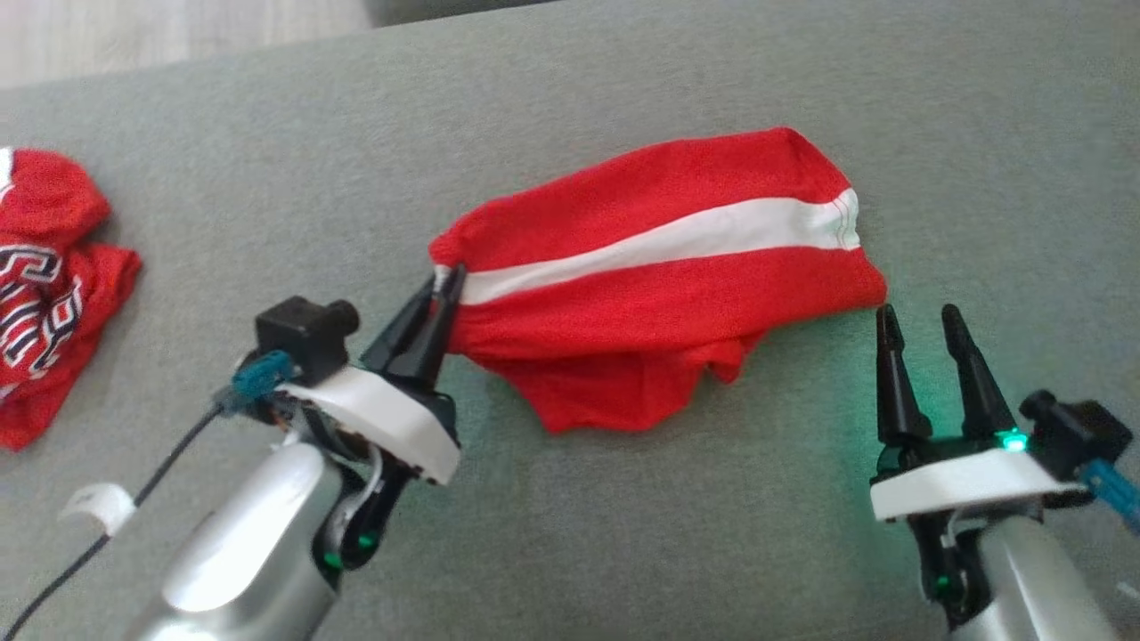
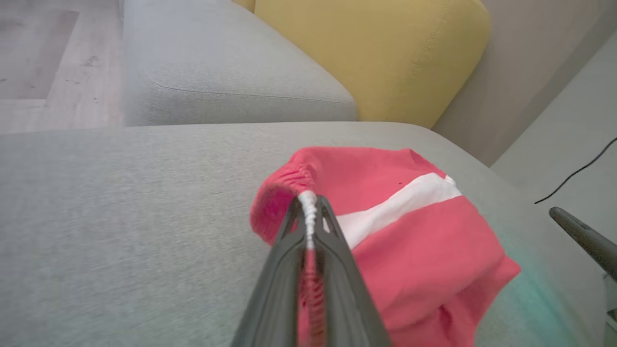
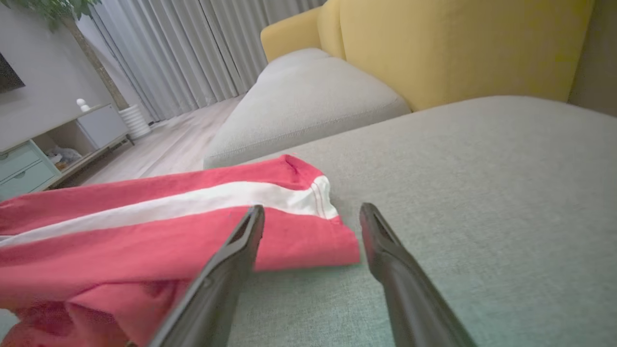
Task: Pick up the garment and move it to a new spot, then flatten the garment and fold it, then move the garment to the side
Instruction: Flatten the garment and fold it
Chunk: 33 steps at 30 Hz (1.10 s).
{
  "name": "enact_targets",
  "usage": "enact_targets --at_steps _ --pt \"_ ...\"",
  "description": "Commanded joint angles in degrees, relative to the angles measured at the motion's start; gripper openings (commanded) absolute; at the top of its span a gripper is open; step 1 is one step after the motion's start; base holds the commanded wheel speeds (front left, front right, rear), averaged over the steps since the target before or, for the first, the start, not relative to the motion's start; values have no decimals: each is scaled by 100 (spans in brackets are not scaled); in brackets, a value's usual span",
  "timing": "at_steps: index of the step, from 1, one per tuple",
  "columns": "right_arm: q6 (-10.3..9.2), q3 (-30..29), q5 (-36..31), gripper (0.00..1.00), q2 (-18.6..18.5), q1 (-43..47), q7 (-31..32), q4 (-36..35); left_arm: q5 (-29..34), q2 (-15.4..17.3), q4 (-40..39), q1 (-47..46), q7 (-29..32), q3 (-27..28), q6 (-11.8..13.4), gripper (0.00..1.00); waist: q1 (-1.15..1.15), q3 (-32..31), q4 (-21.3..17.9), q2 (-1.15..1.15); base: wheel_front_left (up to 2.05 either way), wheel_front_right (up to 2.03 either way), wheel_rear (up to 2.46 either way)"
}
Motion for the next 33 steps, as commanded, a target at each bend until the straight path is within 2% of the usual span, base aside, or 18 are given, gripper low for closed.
enact_targets --at_steps 1,6,14,15,21,24,25,26,27,33 --pt "39 320 303 100 -297 -296 -16 66 -10 232 -184 -173 -74 289 60 0 0 101 150 0 0 0 0" --pt "39 1121 1365 100 -1039 -947 -12 630 28 416 -137 -255 -13 319 28 0 0 224 298 0 0 0 0" --pt "39 2354 3669 100 -2258 -1931 542 615 75 408 -126 -456 53 242 -45 0 0 456 503 0 0 0 0" --pt "39 2354 3669 100 -2258 -1931 542 615 75 408 -126 -456 53 242 -45 0 0 456 503 0 0 0 0" --pt "39 3077 4646 100 -2788 -2353 905 648 120 306 -58 -598 31 157 -94 0 0 563 670 0 0 0 0" --pt "39 3357 4859 100 -2902 -2511 833 712 127 273 -8 -651 16 131 -121 0 0 582 711 0 0 0 0" --pt "39 3442 4928 75 -2925 -2560 795 725 126 264 6 -667 11 127 -126 0 0 586 718 0 0 0 0" --pt "39 3542 5007 11 -2945 -2605 775 708 126 260 18 -681 8 125 -129 0 0 588 720 0 0 0 0" --pt "39 3638 5083 0 -2974 -2649 755 689 125 260 24 -694 8 125 -130 0 0 590 718 0 0 0 0" --pt "39 3953 5629 0 -3243 -3038 383 331 168 372 -72 -857 -51 201 -139 0 0 656 603 0 0 0 0"
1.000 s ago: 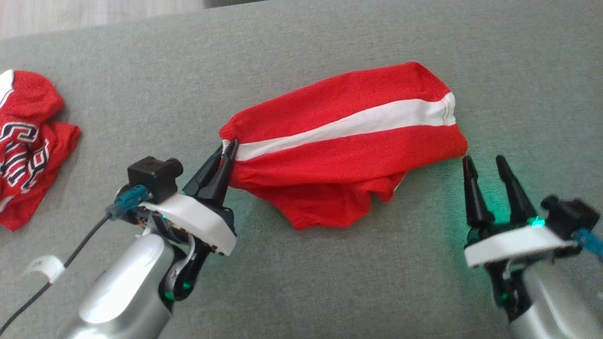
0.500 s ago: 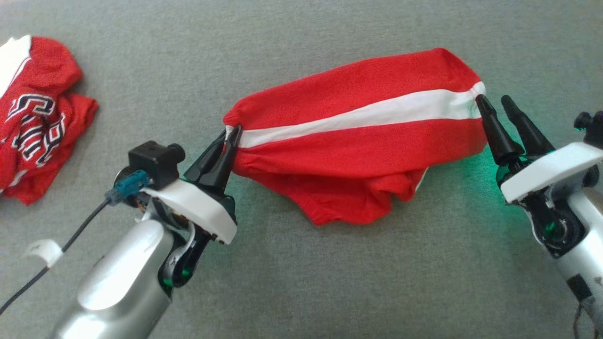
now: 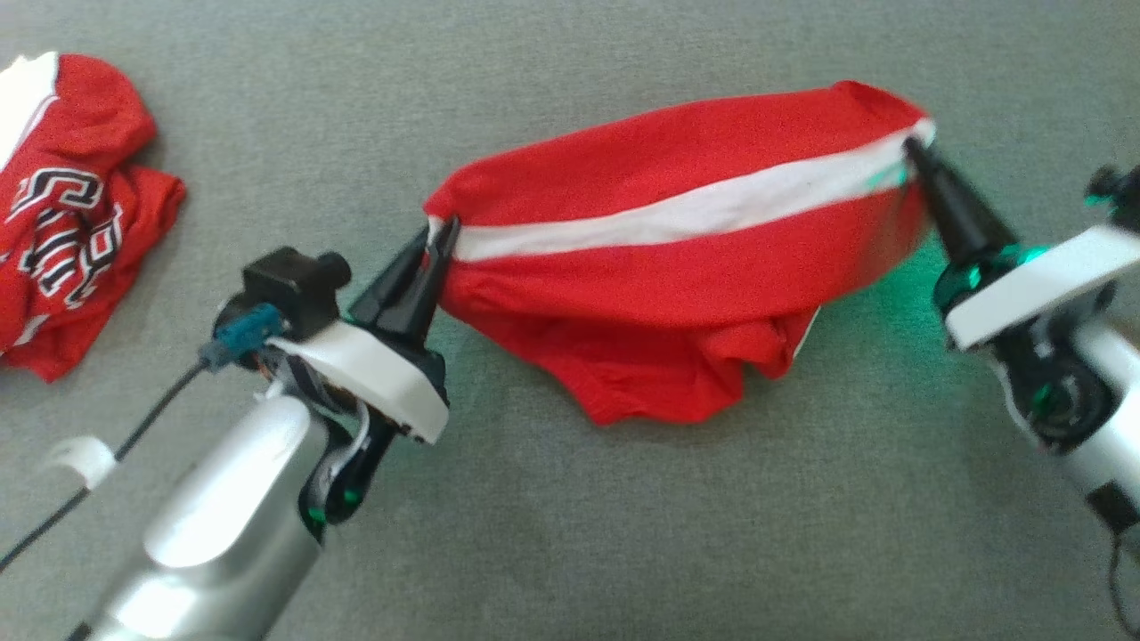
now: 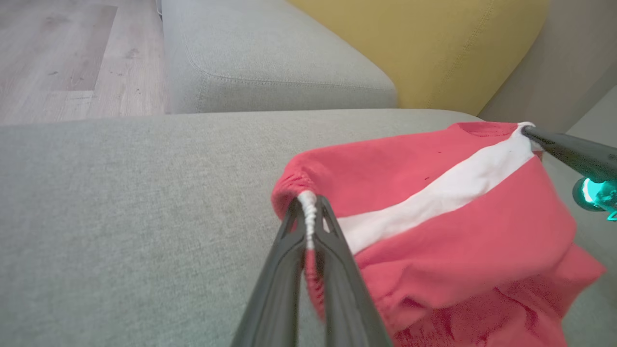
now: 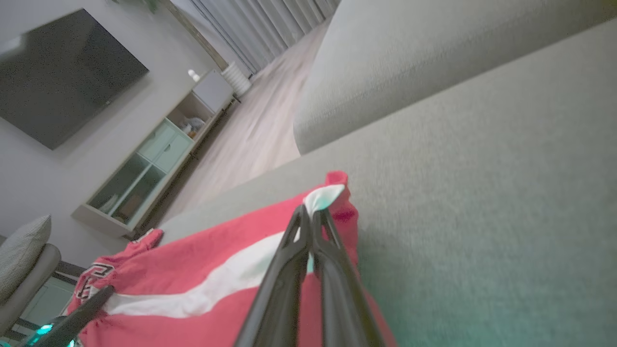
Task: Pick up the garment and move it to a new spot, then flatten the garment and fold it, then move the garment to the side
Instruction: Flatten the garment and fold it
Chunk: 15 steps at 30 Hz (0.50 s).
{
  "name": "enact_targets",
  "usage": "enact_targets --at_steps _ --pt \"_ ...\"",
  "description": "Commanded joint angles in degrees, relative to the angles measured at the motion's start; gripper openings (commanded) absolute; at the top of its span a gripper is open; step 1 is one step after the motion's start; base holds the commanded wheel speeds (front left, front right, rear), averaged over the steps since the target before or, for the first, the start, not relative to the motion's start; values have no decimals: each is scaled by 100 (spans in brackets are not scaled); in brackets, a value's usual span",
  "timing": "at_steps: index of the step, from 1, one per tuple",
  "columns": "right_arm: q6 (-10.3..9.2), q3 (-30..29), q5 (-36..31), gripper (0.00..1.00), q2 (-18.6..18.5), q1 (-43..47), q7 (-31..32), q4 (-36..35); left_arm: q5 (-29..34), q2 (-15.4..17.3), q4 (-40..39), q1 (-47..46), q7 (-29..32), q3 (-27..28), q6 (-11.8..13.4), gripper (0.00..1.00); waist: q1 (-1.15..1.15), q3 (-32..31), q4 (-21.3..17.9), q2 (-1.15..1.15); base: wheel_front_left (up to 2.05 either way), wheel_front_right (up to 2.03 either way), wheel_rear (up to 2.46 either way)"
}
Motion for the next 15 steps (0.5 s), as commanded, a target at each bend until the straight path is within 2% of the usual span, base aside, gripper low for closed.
enact_targets --at_steps 1,5,9,12,15 --pt "39 -46 89 0 -238 -139 -130 -208 72 197 -233 -378 -81 286 -41 0 0 44 -47 0 0 0 0" --pt "39 -503 440 0 -508 -606 -361 -623 262 259 -553 -1053 -355 433 -259 0 0 250 -174 0 0 0 0" --pt "39 -1178 348 0 -875 -1344 -435 -740 546 223 -672 -2389 -420 566 -455 0 0 554 -331 0 0 0 0" --pt "39 -1692 4 0 -1046 -2027 -447 -648 722 -10 -379 -3570 -522 624 -550 0 0 777 -467 0 0 0 0" --pt "39 -2156 -395 0 -1066 -2640 -449 -629 885 -325 44 -4597 -789 667 -594 0 0 965 -610 0 0 0 0"
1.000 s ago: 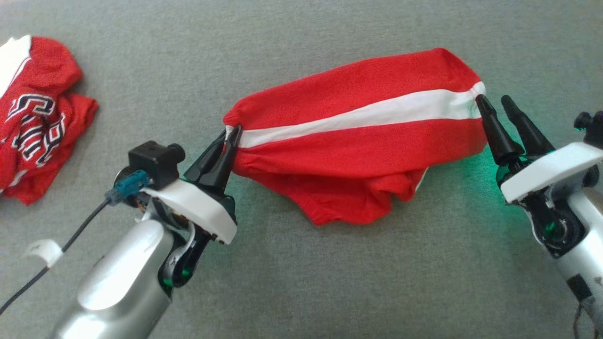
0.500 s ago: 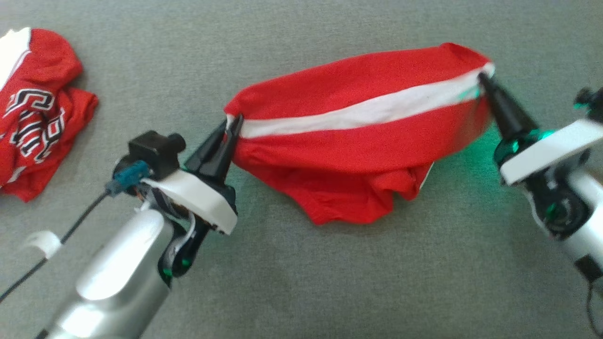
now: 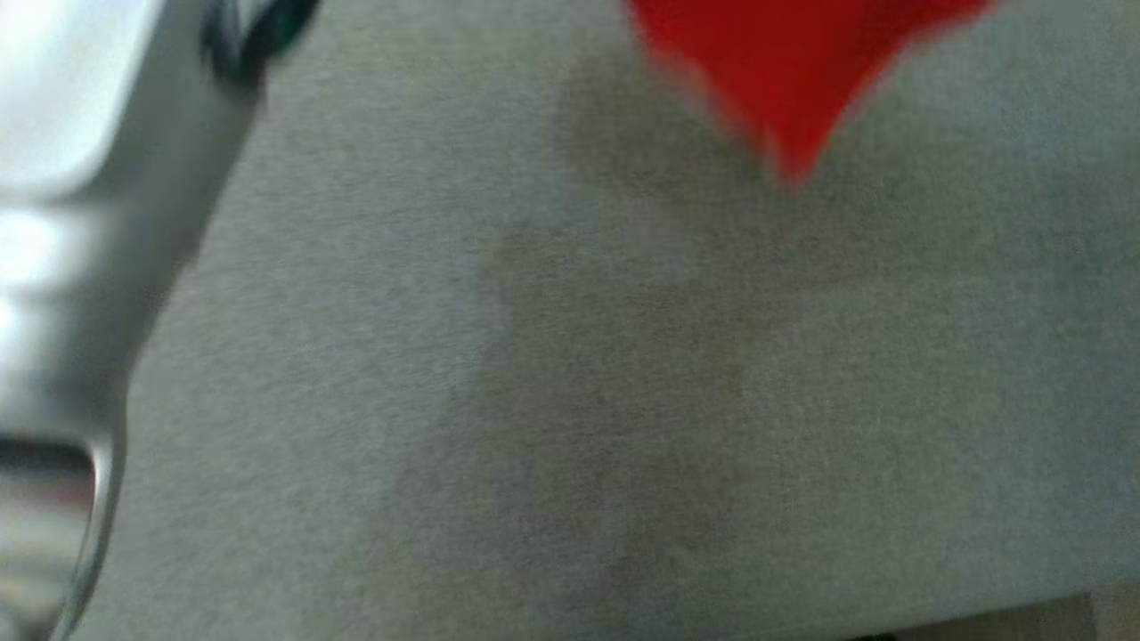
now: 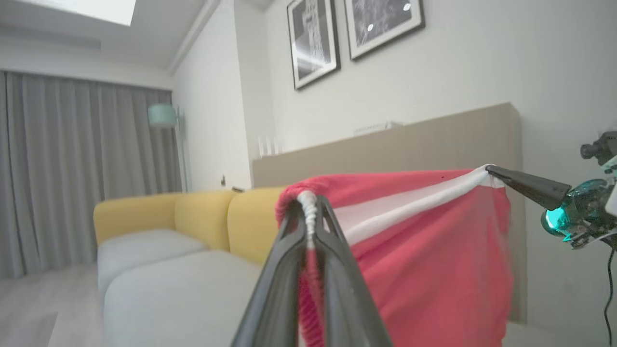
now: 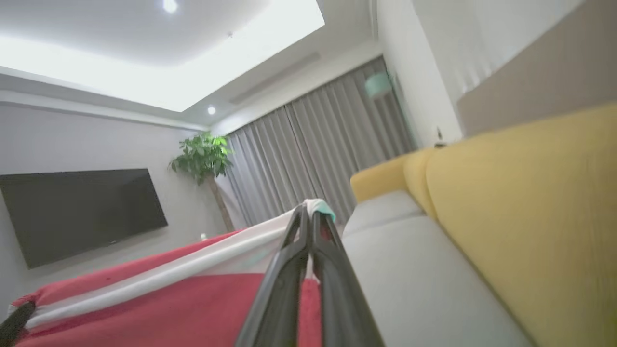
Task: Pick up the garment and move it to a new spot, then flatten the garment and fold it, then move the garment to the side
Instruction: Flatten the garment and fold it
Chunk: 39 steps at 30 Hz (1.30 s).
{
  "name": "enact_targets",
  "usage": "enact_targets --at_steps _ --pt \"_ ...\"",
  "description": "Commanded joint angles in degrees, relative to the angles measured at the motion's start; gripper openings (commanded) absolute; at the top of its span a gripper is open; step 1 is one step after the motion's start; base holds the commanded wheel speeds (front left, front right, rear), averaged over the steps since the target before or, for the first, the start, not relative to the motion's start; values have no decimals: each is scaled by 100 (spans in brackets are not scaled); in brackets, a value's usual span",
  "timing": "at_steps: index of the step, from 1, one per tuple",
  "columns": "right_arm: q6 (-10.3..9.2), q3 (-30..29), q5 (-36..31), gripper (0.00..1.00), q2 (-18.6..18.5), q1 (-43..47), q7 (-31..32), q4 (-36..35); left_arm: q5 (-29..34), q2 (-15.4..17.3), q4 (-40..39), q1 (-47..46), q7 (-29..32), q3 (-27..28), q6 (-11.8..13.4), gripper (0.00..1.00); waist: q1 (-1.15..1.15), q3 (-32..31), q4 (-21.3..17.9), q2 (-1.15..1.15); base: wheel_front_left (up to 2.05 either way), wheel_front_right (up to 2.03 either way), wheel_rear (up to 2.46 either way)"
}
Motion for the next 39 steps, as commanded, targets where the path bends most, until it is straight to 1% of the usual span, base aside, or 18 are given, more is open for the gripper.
enact_targets --at_steps 1,3,6,10,11,14,17,19,22,25,27,29,32,36,39 --pt "39 -300 -250 0 -185 -263 -56 -116 138 1 154 -642 -256 261 -50 0 -1 256 -238 0 0 0 0" --pt "39 -421 -424 0 -194 -465 -56 -212 203 -142 427 -1013 -475 216 -74 0 -1 319 -310 0 0 0 0" --pt "39 -514 -494 0 -208 -465 -57 -421 171 -250 724 -1104 -679 96 -103 0 -1 345 -402 0 0 0 0" --pt "39 -377 -464 0 -249 106 -57 -791 39 -130 887 -566 -811 -195 -125 0 -1 377 -499 0 0 0 0" --pt "39 -377 -464 0 -249 106 -57 -791 39 -130 887 -566 -811 -195 -125 0 -1 377 -499 0 0 0 0" --pt "39 -324 -481 0 -270 917 -57 -1093 -75 -28 849 208 -885 -412 -130 0 -1 363 -522 0 0 0 0" --pt "39 -567 -516 0 -232 1945 -57 -1340 -126 26 667 1145 -919 -682 -132 0 -1 313 -526 0 0 0 0" --pt "39 -781 -597 0 -207 2709 -57 -1455 -110 48 381 1866 -925 -814 -132 0 -1 230 -541 0 0 0 0" --pt "39 -1061 -783 0 -167 3834 -57 -1559 14 172 -30 3050 -927 -911 -129 0 -1 56 -633 0 0 0 0" --pt "39 -1253 -846 0 -117 4868 -57 -1742 167 288 -385 4101 -927 -963 -17 0 -1 -136 -735 0 0 0 0" --pt "39 -1256 -843 0 -144 5434 -57 -1894 248 376 -592 4627 -928 -931 153 0 -1 -218 -818 0 0 0 0" --pt "39 -1279 -826 0 -184 5886 -58 -2021 325 467 -805 5034 -928 -895 330 0 -1 -299 -881 0 0 0 0" --pt "39 -1481 -758 0 -240 6467 -58 -2274 378 599 -1104 5418 -926 -941 484 0 -1 -371 -888 0 0 0 0" --pt "39 -1994 -756 0 -258 7094 -58 -2660 412 726 -1539 5585 -818 -995 587 0 -1 -407 -827 0 0 0 0" --pt "39 -2301 -822 0 -300 7336 -58 -2832 264 683 -1850 5600 -759 -957 599 0 -1 -419 -786 0 0 0 0"
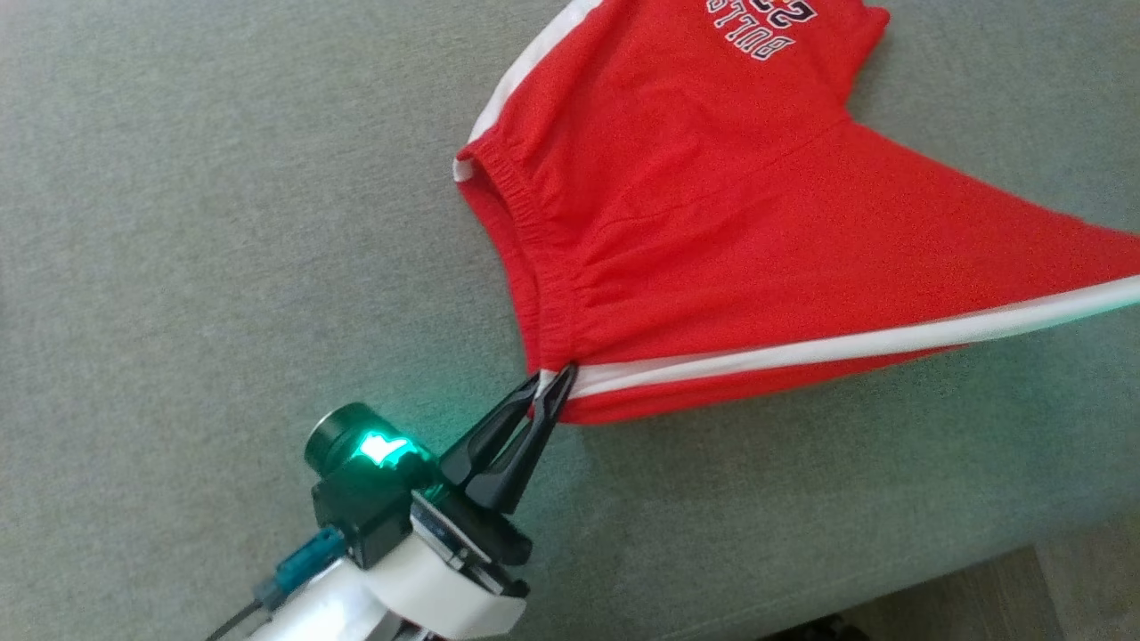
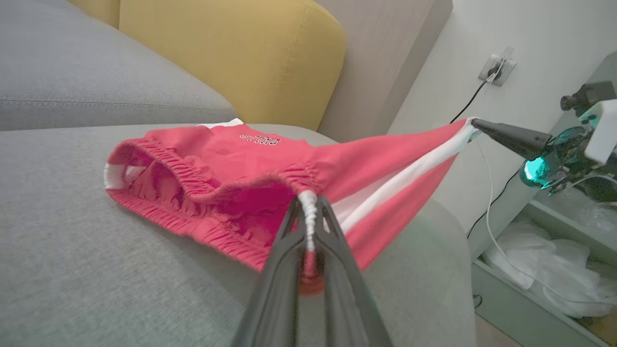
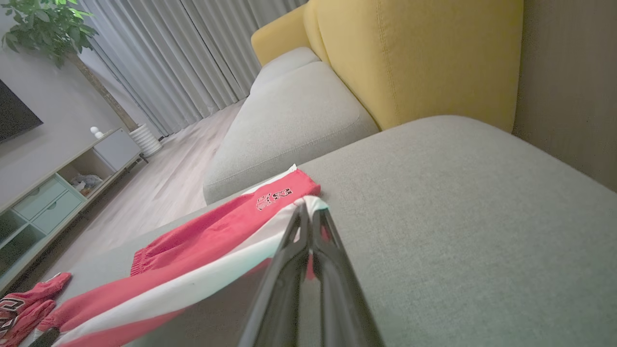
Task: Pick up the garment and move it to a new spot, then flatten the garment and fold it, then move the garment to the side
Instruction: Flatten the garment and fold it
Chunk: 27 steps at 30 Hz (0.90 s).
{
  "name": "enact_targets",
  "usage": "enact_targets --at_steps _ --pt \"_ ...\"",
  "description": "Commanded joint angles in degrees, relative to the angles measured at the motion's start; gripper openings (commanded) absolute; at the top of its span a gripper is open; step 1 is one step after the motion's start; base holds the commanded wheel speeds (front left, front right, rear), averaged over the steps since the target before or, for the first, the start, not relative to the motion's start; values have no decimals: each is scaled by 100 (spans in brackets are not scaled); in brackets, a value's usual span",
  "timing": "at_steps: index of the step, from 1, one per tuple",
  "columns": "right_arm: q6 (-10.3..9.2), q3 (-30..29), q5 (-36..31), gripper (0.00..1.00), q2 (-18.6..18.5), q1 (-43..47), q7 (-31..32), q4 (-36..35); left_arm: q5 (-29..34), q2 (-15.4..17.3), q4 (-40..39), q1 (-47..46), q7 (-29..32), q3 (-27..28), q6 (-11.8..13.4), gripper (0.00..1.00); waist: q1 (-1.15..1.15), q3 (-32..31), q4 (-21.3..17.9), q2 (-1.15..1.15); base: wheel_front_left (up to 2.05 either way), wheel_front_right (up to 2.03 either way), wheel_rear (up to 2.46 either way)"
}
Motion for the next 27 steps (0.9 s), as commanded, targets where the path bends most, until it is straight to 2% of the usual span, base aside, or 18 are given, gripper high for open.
enact_targets --at_steps 1,4,6,9,14,20,27 --pt "39 -192 -59 0 -330 71 -29 -126 -100 43 -246 -36 49 224 18 0 1 4 32 0 0 0 0" --pt "39 -355 -262 0 -406 -70 104 -58 -233 -105 -292 -232 117 275 -18 0 1 59 80 0 0 0 0" --pt "39 -400 -641 0 -507 -302 315 132 -318 -255 -236 -427 165 313 -43 0 1 133 117 0 0 0 0" --pt "39 -327 -990 0 -432 -887 654 293 -442 -499 5 -765 282 408 -13 0 1 255 190 0 0 0 0" --pt "39 11 -1379 0 -270 -2226 1386 658 -513 -886 567 -1434 390 566 41 0 1 487 373 0 0 0 0" --pt "39 518 -1652 0 -204 -3615 2098 1256 -574 -1172 1006 -1954 397 755 140 0 1 709 572 0 0 0 0" --pt "39 1156 -1914 0 -124 -5196 2555 2162 -609 -1459 1261 -2428 302 898 208 0 1 1001 894 0 0 0 0"
